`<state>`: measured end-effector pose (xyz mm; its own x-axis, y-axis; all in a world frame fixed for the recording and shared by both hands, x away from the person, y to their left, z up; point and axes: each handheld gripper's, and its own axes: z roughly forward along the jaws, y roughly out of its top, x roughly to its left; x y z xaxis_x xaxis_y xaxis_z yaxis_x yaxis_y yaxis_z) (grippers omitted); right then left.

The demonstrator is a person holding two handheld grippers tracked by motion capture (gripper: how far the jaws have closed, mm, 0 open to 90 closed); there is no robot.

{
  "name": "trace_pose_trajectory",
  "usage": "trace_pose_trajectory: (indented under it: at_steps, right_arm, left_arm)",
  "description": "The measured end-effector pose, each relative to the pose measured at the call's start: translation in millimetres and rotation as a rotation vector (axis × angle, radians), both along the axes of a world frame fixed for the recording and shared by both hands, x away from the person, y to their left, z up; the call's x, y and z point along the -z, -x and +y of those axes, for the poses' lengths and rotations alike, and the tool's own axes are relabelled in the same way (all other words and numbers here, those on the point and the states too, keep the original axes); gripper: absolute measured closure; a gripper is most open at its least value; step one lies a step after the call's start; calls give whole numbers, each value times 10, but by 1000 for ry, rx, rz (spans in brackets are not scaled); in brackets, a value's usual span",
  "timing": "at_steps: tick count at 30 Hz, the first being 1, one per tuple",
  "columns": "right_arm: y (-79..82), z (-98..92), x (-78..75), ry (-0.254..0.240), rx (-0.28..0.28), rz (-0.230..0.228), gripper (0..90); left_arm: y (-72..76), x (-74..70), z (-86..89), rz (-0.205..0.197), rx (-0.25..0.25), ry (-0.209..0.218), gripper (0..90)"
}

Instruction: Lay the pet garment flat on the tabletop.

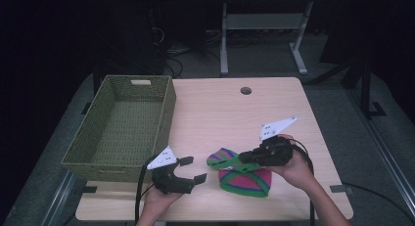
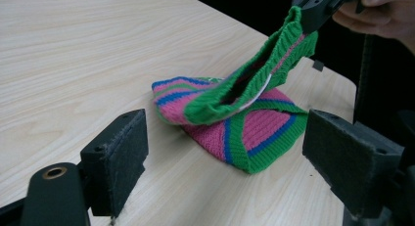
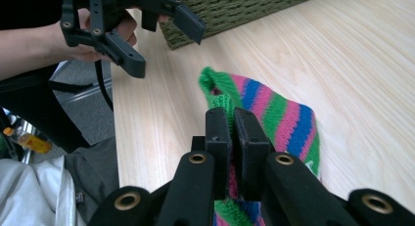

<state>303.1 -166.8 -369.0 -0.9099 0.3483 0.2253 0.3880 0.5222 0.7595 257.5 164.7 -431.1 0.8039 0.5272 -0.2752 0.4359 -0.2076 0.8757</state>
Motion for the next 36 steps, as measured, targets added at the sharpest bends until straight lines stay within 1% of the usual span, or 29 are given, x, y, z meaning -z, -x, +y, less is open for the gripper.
trace_pose_trajectory:
  at_steps: [2,6,8,9,10,11,13,14,16,18,19,21,24,25,27,28,29,30,32,33,34,36]
  right_arm:
    - [-15,-68,19,-9,5,3,854]
    - [-53,-183,41,-53,8,21,854]
    - [-76,-226,50,-61,12,29,854]
    - [-83,-250,48,-66,12,30,854]
    - [-90,-277,46,-75,11,30,854]
    - [-94,-302,41,-84,15,32,854]
    - [-102,-352,33,-102,14,37,854]
    - [-106,-375,30,-105,15,39,853]
    - [-116,-424,24,-101,14,42,853]
    - [-124,-482,23,-115,17,43,853]
    - [-130,-511,25,-120,19,45,853]
    - [-137,-564,30,-133,18,49,852]
    - [-147,-618,30,-148,14,53,851]
    - [-150,-633,32,-155,13,54,851]
    - [-158,-661,36,-160,5,64,851]
    - [-164,-669,39,-163,0,66,851]
    - [-169,-679,42,-162,-8,69,851]
    - [-172,-691,42,-164,-18,70,851]
    - [-175,-707,43,-177,-24,71,851]
    - [-182,-721,43,-182,-26,74,851]
    - [-185,-727,42,-183,-26,77,851]
    - [-196,-743,41,-182,-25,77,851]
  left_arm:
    - [-12,2,-26,-1,6,-5,168]
    - [-36,8,-110,4,31,4,172]
    - [-46,4,-150,-1,55,-1,191]
    - [-51,1,-171,-1,62,3,203]
    - [-60,-5,-184,0,66,-4,206]
    - [-69,-10,-194,-1,66,2,212]
    - [-90,-18,-209,10,70,7,230]
    - [-102,-23,-219,13,76,0,235]
    - [-120,-39,-242,26,103,10,242]
    - [-129,-66,-265,5,112,10,273]
    - [-144,-73,-281,2,119,9,285]
    - [-188,-76,-332,-12,122,-13,289]
    - [-269,-45,-398,-21,140,-17,301]
    - [-294,-30,-425,-28,143,-28,304]
    - [-345,3,-477,-35,155,-35,302]
    - [-367,17,-502,-40,157,-40,296]
    - [-401,34,-528,-57,159,-50,287]
    - [-434,52,-540,-60,163,-47,276]
    - [-500,98,-570,-50,180,-33,274]
    - [-525,113,-583,-46,189,-35,272]
    - [-574,133,-621,-32,201,-46,271]
    - [-613,135,-686,-18,201,-77,272]
